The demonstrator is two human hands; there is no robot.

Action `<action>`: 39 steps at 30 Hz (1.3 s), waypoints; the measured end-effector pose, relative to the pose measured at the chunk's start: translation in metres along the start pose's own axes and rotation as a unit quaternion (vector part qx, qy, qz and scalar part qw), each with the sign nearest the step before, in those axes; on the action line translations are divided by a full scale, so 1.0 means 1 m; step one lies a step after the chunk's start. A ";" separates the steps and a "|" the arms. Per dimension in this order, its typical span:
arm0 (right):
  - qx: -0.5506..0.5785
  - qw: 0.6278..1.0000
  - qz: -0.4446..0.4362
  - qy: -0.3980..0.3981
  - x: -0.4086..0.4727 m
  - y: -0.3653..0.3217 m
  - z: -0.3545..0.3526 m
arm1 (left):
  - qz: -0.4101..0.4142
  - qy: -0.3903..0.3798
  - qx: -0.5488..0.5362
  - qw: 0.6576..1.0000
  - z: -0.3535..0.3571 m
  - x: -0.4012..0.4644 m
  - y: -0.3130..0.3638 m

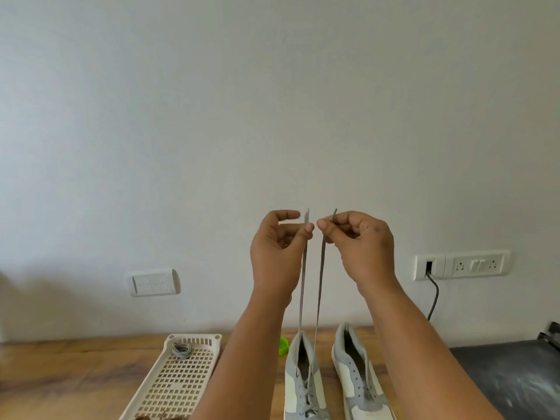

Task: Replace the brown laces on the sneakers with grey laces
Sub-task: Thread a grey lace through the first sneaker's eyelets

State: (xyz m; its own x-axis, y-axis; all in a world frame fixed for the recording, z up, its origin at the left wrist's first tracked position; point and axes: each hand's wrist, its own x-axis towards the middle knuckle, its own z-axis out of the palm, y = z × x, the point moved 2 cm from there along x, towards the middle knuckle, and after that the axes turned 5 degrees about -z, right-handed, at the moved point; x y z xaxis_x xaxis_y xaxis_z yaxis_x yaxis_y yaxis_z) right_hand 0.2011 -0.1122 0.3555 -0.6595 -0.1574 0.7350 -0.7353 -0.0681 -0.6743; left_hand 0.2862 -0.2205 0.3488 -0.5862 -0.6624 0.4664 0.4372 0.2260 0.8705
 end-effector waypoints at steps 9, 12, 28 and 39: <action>0.042 0.999 -0.006 0.019 0.007 0.003 0.008 | -0.002 0.011 -0.041 0.999 0.012 0.007 -0.005; 0.046 0.999 0.002 0.016 0.012 0.003 0.012 | -0.001 0.022 -0.045 0.999 0.014 0.009 -0.007; 0.025 1.000 0.010 0.013 0.030 0.001 0.010 | 0.006 0.061 0.017 0.998 0.016 0.015 -0.003; 0.026 1.000 0.016 -0.004 0.031 -0.003 0.009 | 0.008 0.067 0.032 0.997 0.012 0.022 0.003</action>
State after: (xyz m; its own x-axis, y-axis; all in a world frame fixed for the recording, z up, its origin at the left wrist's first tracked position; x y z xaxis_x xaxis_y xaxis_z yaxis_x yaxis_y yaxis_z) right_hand 0.1843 -0.1261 0.3799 -0.6816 -0.1690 0.7119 -0.7039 -0.1145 -0.7011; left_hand 0.2668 -0.2255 0.3637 -0.4808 -0.7471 0.4590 0.3996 0.2793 0.8731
